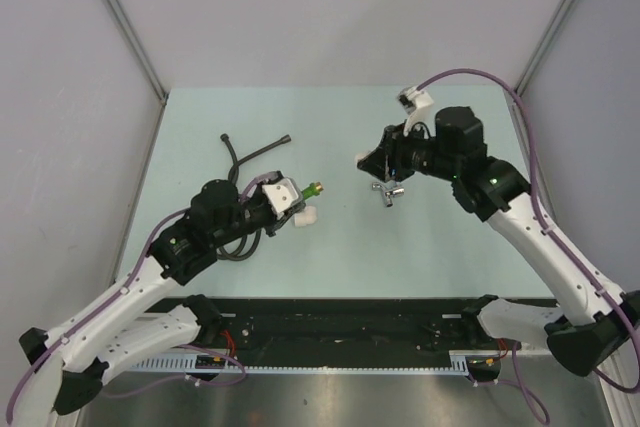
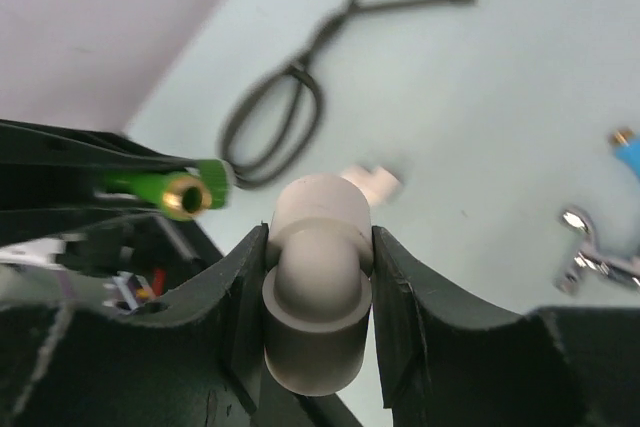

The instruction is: Install the water faucets

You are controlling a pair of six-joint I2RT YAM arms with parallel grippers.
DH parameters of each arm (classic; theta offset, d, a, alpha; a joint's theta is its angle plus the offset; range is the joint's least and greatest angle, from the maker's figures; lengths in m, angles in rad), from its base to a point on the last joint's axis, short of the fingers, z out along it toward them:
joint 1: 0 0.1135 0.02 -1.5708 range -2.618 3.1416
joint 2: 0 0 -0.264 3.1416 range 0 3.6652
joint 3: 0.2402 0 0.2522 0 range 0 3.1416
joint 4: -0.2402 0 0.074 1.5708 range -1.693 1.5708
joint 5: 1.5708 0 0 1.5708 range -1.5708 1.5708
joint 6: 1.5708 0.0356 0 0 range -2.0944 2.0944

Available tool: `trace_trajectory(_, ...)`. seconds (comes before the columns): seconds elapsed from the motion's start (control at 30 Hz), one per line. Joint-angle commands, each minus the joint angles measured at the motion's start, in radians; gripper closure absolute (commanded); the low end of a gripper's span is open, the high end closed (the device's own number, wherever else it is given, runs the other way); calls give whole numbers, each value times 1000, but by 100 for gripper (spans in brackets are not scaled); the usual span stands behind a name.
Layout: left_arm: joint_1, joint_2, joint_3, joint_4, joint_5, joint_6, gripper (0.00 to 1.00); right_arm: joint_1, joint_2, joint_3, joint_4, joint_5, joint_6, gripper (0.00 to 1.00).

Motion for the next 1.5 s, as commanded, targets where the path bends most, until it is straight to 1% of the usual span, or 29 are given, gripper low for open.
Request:
trace_trajectory(0.0,89,40,20,-25,138,-231,100,95,105,-43,-231,331,-138,100)
trace_trajectory(0.03,120,46,19,-25,182,-297,100,105,125,-78,-233,351,-128,100)
trace_trajectory(0.07,185,51,16,-24,227,-329,100,109,169,-97,-232,362,-120,100)
trace_trajectory(0.1,219,57,10,-10,277,-358,100,117,186,-115,-210,379,-115,100)
trace_trajectory(0.13,250,60,-3,-1,355,-418,100,132,203,-138,-192,385,-106,100)
trace_trajectory(0.17,299,62,-7,7,394,-441,100,143,218,-181,-167,394,-92,100)
trace_trajectory(0.2,319,71,-10,19,423,-460,100,157,235,-212,-99,443,-86,98)
trace_trajectory(0.23,331,76,-15,22,442,-493,100,183,244,-241,-59,471,-85,97)
trace_trajectory(0.3,351,97,-18,39,489,-523,100,203,279,-321,44,526,-83,90)
trace_trajectory(0.37,370,111,-26,55,543,-572,100,206,309,-364,95,531,-80,83)
trace_trajectory(0.43,379,134,-32,76,566,-613,100,211,356,-405,150,534,-77,80)
trace_trajectory(0.53,385,157,-29,99,591,-641,100,226,378,-450,207,564,-75,75)
trace_trajectory(0.6,384,177,-21,102,608,-647,100,237,379,-485,245,569,-72,69)
trace_trajectory(0.63,385,183,-11,101,614,-652,100,237,382,-494,253,562,-69,63)
trace_trajectory(0.7,384,204,-3,98,628,-653,100,235,384,-508,265,536,-68,57)
trace_trajectory(0.73,384,207,5,98,631,-656,100,235,384,-513,266,528,-69,50)
trace_trajectory(0.8,384,224,10,98,637,-659,100,238,369,-513,253,517,-78,44)
trace_trajectory(0.87,384,234,19,98,644,-659,100,237,320,-513,244,502,-97,30)
trace_trajectory(0.9,384,241,22,98,648,-658,100,237,297,-513,235,479,-104,27)
trace_trajectory(0.93,384,246,28,98,657,-656,100,226,265,-511,232,463,-111,22)
trace_trajectory(1.03,384,263,45,99,684,-646,100,195,119,-502,219,382,-126,20)
trace_trajectory(1.13,384,281,63,95,720,-627,100,154,-34,-493,255,192,-152,20)
trace_trajectory(1.17,382,293,69,95,755,-623,100,122,-67,-493,270,73,-155,20)
trace_trajectory(1.2,382,299,75,92,769,-613,100,102,-106,-481,297,14,-154,20)
trace_trajectory(1.23,382,304,86,91,782,-607,100,88,-121,-470,307,-42,-152,20)
trace_trajectory(1.27,379,313,92,87,816,-600,100,64,-127,-458,311,-145,-152,20)
trace_trajectory(1.33,369,323,115,76,847,-570,100,50,-119,-409,308,-228,-149,20)
trace_trajectory(1.37,362,329,124,59,873,-557,100,42,-113,-392,310,-309,-147,21)
trace_trajectory(1.47,323,336,164,3,893,-486,100,40,-79,-347,344,-432,-124,22)
